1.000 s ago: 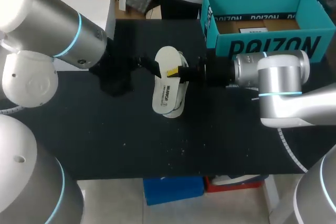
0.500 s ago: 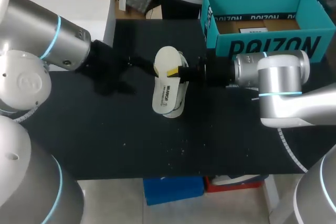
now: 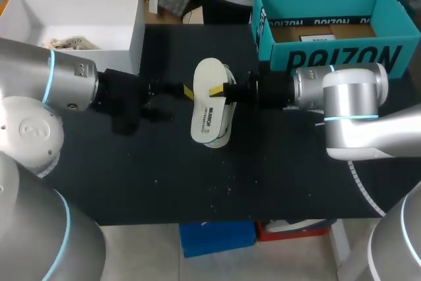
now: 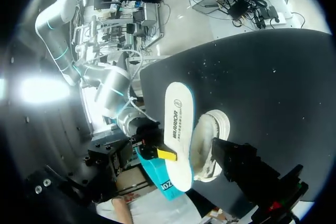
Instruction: Take the shoe out of the shoebox, open the shoe tongue, remove and reinsert the insole, then place the shoe into the shoebox
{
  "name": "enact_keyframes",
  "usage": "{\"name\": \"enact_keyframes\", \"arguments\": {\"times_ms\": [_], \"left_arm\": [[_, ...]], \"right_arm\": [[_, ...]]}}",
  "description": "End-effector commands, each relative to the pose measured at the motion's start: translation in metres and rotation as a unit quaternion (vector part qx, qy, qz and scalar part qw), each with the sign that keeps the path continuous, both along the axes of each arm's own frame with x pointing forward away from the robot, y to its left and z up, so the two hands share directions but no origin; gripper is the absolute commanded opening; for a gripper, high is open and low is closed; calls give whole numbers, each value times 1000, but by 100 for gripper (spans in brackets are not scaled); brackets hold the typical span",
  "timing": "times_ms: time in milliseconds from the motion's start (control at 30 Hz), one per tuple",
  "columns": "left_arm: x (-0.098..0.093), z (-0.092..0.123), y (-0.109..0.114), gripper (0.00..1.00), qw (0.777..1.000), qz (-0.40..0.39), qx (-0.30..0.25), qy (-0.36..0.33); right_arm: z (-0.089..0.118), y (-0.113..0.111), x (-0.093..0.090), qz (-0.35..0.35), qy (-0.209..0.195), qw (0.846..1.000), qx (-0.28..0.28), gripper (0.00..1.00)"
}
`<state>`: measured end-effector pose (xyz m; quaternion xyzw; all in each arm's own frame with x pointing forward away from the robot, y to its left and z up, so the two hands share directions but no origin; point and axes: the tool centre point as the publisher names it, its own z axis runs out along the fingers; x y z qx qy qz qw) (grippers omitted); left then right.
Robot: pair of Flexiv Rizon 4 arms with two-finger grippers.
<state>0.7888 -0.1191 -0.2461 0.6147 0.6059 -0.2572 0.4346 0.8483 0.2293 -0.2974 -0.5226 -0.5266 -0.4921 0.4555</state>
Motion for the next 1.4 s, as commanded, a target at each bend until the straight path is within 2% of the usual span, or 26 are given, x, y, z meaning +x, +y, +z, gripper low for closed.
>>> {"name": "enact_keyframes", "arguments": {"times_ms": [33, 133, 333, 667, 1000, 1333, 1367, 1400], "left_arm": [[-3, -2, 2, 100, 1000, 1, -10, -5], [-3, -2, 2, 100, 1000, 1, -10, -5], [0, -6, -3, 100, 995, 5, -101, -12], [17, -22, -12, 100, 984, -4, -178, -14], [38, -34, -31, 100, 975, -9, -220, -5], [45, -45, -42, 100, 965, -11, -262, -3], [46, -46, -43, 85, 964, -10, -264, -4], [46, -46, -43, 85, 963, -11, -268, -4]], "right_arm": [[0, 1, 0, -1, 0, 1000, -1, 0], [0, 1, 0, -1, 0, 1000, -1, 0], [0, 1, 0, -1, 0, 1000, -1, 0], [0, 1, 0, -1, 0, 1000, -1, 0], [0, 1, 0, -1, 0, 1000, -1, 0], [0, 1, 0, -1, 0, 1000, -1, 0], [0, 1, 0, -1, 0, 1000, -1, 0], [0, 1, 0, -1, 0, 1000, -1, 0]]}}
